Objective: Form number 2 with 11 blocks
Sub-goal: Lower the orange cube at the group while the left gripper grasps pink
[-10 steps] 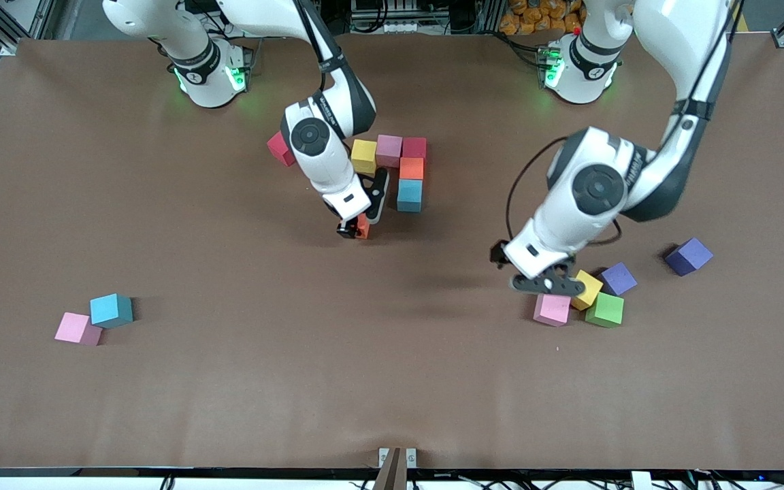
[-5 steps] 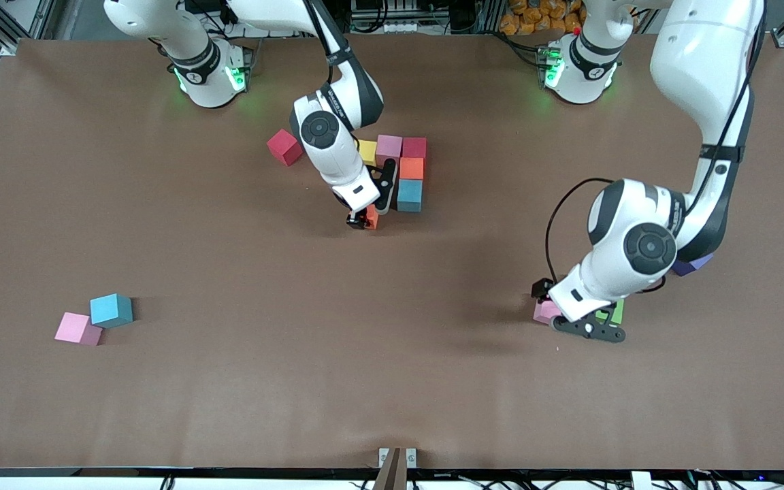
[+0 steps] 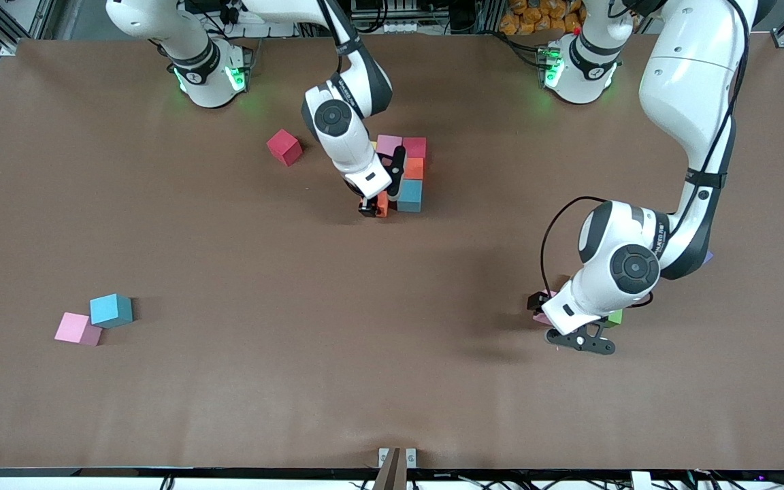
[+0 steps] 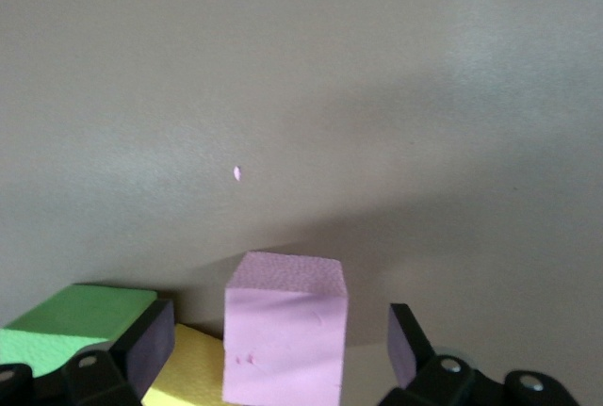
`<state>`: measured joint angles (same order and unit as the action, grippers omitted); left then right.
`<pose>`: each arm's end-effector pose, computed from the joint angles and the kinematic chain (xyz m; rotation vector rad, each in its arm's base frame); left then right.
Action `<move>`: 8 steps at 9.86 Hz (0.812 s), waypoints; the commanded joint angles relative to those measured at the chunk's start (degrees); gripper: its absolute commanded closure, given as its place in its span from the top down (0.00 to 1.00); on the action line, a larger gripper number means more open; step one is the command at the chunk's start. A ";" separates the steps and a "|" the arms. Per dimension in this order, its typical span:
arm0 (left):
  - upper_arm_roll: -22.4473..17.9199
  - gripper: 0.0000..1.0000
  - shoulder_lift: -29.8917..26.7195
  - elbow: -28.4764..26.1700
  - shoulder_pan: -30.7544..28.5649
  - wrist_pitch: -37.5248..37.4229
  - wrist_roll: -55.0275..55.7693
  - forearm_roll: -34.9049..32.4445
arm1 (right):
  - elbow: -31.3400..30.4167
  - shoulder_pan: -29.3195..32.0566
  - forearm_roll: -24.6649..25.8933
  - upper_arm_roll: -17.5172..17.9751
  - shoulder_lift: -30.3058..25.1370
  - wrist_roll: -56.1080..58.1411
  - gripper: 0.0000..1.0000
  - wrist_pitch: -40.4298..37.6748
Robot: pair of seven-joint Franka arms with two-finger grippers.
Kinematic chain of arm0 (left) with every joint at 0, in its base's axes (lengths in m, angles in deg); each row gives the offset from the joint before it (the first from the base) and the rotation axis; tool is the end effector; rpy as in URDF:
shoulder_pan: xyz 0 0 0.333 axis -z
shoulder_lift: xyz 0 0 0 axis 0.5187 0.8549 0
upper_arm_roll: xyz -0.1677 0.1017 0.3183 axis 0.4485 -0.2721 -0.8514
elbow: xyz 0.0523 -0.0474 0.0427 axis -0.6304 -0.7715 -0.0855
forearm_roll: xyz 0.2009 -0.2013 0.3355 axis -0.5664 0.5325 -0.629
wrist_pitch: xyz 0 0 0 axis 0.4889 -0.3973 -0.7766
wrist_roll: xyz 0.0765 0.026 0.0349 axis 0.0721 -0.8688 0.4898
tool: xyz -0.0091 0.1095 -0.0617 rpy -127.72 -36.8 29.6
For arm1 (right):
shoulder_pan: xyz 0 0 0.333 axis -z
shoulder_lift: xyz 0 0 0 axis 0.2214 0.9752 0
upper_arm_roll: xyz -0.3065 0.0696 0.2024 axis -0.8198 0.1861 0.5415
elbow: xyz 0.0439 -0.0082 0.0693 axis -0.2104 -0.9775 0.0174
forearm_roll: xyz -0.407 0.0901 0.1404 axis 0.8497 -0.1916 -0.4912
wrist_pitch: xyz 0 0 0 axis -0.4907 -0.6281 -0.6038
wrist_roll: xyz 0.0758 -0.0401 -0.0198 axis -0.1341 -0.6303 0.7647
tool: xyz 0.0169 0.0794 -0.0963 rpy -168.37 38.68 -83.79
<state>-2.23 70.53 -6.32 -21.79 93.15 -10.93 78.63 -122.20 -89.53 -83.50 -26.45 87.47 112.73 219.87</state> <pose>0.7574 -0.2037 0.2551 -3.0963 0.3865 -0.0594 0.4099 0.5048 0.1952 -2.3085 -1.9230 -0.2171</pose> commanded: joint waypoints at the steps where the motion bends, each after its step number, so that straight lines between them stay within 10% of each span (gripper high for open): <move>1: -0.56 1.00 1.89 1.28 0.48 1.00 -0.53 -2.00 | -1.75 -2.36 -3.01 -0.49 0.23 0.09 0.17 2.47; 8: 1.46 0.92 1.98 -3.89 -1.10 4.51 -2.02 -2.09 | -0.35 -4.38 -5.74 -0.58 2.35 -0.87 0.16 3.44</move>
<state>-1.71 73.12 -8.05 -21.71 95.60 -12.17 77.99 -123.01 -92.45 -86.79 -26.53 88.61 112.28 222.57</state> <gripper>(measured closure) 0.079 0.374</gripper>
